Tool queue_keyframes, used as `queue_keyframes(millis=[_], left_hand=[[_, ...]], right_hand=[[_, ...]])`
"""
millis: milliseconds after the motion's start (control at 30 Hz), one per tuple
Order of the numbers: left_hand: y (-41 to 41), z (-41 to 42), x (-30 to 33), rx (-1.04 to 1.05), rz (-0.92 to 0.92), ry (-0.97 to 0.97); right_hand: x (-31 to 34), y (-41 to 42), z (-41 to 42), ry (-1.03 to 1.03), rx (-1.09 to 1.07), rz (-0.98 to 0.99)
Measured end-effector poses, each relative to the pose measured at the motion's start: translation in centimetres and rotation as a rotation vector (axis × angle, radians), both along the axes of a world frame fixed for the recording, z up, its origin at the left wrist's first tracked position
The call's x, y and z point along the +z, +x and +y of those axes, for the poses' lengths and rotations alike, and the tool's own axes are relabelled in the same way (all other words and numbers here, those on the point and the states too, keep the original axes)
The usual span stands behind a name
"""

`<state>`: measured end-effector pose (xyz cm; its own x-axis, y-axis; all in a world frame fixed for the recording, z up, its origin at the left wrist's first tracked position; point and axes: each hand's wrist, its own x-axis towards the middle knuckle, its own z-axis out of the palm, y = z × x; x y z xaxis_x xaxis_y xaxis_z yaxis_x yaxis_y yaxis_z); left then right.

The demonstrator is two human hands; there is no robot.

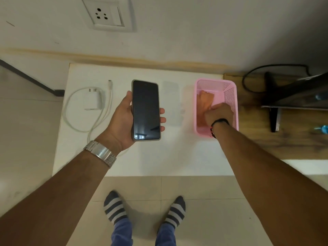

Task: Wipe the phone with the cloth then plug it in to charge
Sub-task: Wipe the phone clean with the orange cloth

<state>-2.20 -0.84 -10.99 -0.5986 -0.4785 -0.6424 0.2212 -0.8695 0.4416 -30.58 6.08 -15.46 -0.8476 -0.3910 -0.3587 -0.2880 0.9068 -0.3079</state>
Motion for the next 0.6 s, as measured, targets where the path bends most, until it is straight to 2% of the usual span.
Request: queue_keyframes(millis=[133, 233, 300, 400, 500, 600], left_hand=[[0.3, 0.2, -0.1, -0.006, 0.054, -0.009], [0.5, 0.2, 0.3, -0.024, 0.079, -0.002], [0.5, 0.2, 0.8, -0.032, 0.092, -0.001], [0.2, 0.3, 1.7, -0.021, 0.113, 0.016], [-0.6, 0.6, 2.8, -0.006, 0.110, 0.044], [-1.3, 1.0, 3.6, 0.006, 0.075, 0.032]], right_hand=[[0.6, -0.2, -0.2, -0.060, -0.047, -0.125], [3.1, 0.3, -0.1, -0.295, -0.107, -0.151], [5.4, 1.2, 0.0, -0.478, -0.076, -0.151], [9.2, 3.4, 0.3, -0.716, 0.026, -0.253], [13.4, 6.1, 0.4, -0.817, 0.205, -0.195], [16.9, 9.5, 0.4, -0.787, 0.445, 0.054]])
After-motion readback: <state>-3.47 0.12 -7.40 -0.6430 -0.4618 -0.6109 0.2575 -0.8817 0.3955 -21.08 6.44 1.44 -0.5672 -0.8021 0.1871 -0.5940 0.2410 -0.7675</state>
